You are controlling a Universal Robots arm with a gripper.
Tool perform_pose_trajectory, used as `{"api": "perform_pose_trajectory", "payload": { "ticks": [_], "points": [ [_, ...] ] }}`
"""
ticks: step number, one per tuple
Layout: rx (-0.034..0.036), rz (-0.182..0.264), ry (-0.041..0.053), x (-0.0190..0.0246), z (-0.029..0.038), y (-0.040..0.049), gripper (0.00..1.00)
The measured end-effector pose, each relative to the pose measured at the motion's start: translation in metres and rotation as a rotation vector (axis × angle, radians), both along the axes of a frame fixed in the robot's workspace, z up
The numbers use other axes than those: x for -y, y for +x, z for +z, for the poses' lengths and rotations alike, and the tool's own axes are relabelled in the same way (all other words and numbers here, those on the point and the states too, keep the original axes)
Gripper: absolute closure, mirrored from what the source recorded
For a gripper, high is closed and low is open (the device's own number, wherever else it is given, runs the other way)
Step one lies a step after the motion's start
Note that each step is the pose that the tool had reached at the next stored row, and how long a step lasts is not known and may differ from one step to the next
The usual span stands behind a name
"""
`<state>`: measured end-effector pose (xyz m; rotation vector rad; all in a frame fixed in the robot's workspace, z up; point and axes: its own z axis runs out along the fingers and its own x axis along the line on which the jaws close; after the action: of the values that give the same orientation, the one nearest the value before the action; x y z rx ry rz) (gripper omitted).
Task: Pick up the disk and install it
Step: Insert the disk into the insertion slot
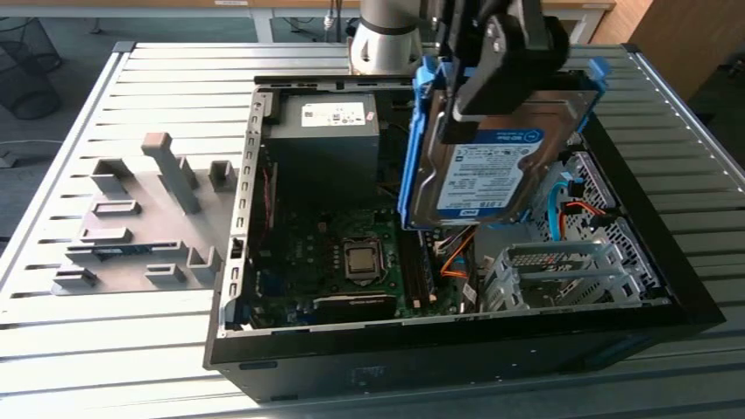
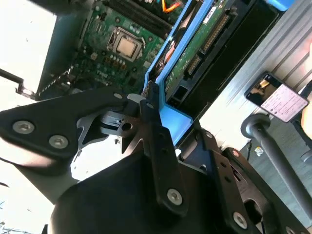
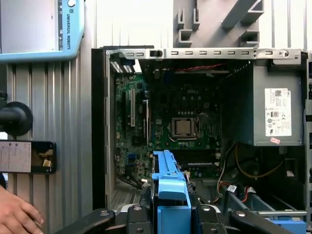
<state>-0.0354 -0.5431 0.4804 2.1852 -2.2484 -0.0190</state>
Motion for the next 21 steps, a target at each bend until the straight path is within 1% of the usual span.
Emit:
{"api": "perform_pose_trajectory", "payload": {
  "ticks": [5,7,9,12,13,15,21],
  "points": [
    [0.0001,0.000,-0.0001,0.0001,-0.0047,0.0221,0.64],
    [-0.0001,0.000,-0.0005,0.0016,-0.0052,0.0274,0.64],
    [0.0000,0.000,-0.0004,0.0065,-0.0057,0.0285,0.64],
    [0.0000,0.000,-0.0004,0.0151,-0.0069,0.0288,0.64],
    [0.0001,0.000,-0.0002,0.0164,-0.0075,0.0299,0.64],
    [0.0000,0.000,-0.0004,0.0170,-0.0090,0.0364,0.64],
    [0.0000,0.000,-0.0004,0.0174,-0.0132,0.0638,0.64]
  ]
}}
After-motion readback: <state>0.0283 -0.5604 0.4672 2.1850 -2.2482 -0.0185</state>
